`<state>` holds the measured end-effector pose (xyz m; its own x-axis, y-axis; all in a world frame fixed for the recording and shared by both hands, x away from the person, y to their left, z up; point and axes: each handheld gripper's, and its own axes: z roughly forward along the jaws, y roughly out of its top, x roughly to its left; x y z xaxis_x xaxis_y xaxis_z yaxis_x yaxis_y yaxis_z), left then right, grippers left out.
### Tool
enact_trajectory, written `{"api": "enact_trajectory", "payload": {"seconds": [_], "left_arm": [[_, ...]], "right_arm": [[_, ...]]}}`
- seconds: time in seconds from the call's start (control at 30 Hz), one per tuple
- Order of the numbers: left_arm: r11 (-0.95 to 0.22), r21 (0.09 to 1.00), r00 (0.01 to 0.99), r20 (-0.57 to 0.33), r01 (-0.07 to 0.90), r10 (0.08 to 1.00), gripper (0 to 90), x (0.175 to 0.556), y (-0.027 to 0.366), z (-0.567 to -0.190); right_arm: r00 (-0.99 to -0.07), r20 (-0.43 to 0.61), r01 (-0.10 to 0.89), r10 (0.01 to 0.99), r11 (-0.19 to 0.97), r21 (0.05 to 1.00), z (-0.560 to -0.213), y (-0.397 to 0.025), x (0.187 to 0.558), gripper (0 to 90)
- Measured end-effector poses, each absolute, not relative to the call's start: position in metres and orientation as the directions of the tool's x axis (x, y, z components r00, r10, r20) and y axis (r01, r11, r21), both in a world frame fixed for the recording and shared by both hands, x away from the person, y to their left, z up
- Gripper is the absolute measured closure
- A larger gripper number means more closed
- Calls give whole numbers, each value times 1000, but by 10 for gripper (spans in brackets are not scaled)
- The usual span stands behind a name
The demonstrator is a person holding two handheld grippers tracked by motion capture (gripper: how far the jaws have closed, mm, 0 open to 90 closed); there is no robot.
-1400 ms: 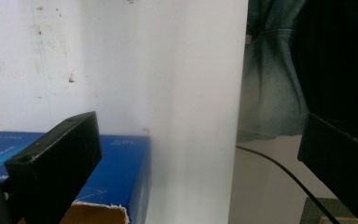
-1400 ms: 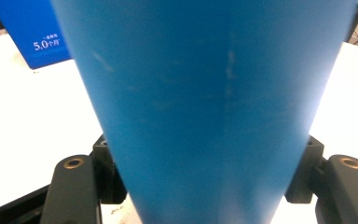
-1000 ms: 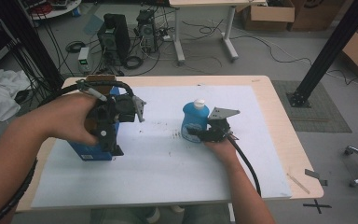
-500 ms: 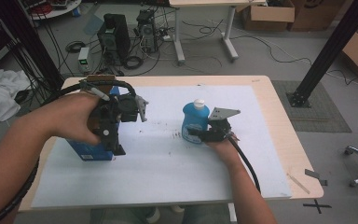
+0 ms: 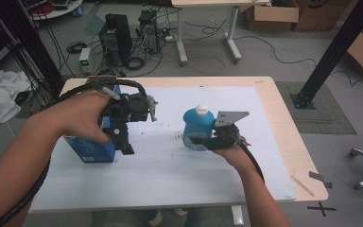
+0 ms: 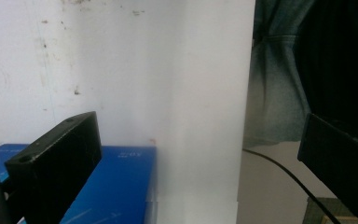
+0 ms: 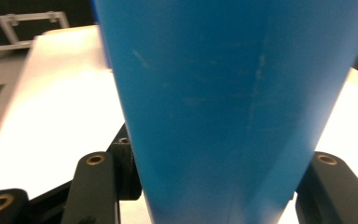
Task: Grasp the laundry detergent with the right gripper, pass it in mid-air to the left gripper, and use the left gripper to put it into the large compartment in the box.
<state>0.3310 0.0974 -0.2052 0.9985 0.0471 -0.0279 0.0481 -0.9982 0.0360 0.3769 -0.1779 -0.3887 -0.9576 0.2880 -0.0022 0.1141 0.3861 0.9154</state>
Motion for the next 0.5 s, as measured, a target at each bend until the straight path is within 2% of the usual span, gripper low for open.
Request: {"api": "enact_trajectory", "payload": {"seconds": [0.5], "left_arm": [[-999, 36, 999, -25, 38, 38, 1, 330, 80, -209]], "right_arm": [[-994, 10, 54, 111, 396, 917, -385, -131, 339, 440]]}}
